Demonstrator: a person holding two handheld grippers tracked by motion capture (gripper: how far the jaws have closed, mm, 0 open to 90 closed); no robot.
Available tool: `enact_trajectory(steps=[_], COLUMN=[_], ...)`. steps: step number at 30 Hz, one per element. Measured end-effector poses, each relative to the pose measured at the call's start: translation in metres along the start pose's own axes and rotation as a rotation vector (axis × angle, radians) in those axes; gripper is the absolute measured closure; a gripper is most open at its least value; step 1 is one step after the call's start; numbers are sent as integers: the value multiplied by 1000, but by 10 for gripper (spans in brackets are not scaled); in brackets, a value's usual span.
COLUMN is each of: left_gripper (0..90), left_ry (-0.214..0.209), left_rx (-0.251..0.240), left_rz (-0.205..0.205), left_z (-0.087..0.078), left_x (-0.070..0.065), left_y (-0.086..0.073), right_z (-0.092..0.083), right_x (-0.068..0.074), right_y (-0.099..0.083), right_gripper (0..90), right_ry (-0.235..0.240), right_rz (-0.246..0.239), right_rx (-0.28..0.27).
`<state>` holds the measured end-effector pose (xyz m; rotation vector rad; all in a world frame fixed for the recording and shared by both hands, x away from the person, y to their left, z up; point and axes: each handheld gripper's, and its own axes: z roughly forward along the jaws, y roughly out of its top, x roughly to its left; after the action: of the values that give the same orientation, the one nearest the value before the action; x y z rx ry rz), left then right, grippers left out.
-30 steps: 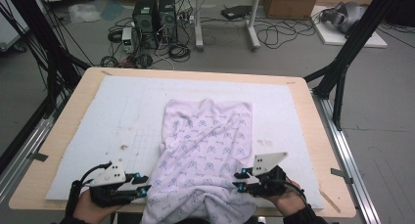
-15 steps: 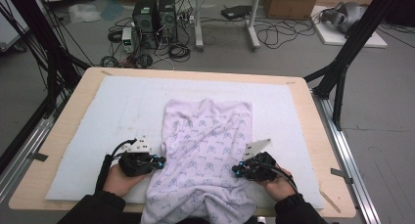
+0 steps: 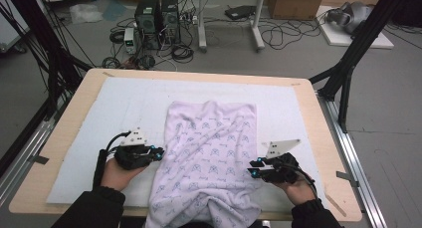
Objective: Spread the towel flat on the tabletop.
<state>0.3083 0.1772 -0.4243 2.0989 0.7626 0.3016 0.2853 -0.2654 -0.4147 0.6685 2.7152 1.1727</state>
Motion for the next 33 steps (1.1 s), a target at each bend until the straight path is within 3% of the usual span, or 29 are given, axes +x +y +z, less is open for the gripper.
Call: enact_trajectory(steps=[2, 6, 10, 14, 16, 18, 20, 21, 22, 26, 27, 28, 29, 31, 33], left_gripper=[810, 737, 862, 881, 884, 883, 859, 768, 705, 617, 637, 668, 818, 863, 875], left_ry=[1, 3, -5, 36, 92, 142, 137, 111, 67, 35, 48, 61, 59, 66, 115], left_rx=[18, 99, 96, 85, 60, 32, -2, -3, -4, 78, 97, 79, 84, 93, 88], left_rz=[3, 18, 29, 5, 1, -34, -74, -90, -85, -33, -14, -2, -6, -11, -4], left_z=[9, 25, 26, 15, 2, -14, -24, -25, -24, -3, 3, 3, 4, 4, 3], left_x=[1, 0, -2, 3, 9, 20, 26, 26, 24, 14, 11, 9, 10, 10, 10], left_y=[0, -3, -2, -3, -5, -9, -13, -14, -16, -18, -19, -20, -19, -17, -15], right_z=[8, 16, 21, 24, 23, 21, 20, 20, 21, 29, 32, 34, 34, 36, 38], right_x=[-3, -3, -6, -8, -8, -8, -8, -9, -10, -15, -17, -17, -18, -20, -23], right_y=[4, 7, 7, 7, 6, 6, 5, 5, 5, 6, 5, 5, 5, 6, 10], right_gripper=[685, 659, 635, 623, 622, 623, 627, 628, 626, 607, 625, 666, 713, 840, 873], right_ry=[9, 15, 9, 7, 11, 3, 0, -2, -4, -12, -17, -16, -23, -16, -25], right_rz=[-7, -22, -15, -14, -12, -21, -14, -17, -11, 6, 9, 3, 2, -6, -6], right_rx=[3, 16, 33, 50, 50, 46, 45, 45, 48, 67, 81, 76, 79, 72, 76])
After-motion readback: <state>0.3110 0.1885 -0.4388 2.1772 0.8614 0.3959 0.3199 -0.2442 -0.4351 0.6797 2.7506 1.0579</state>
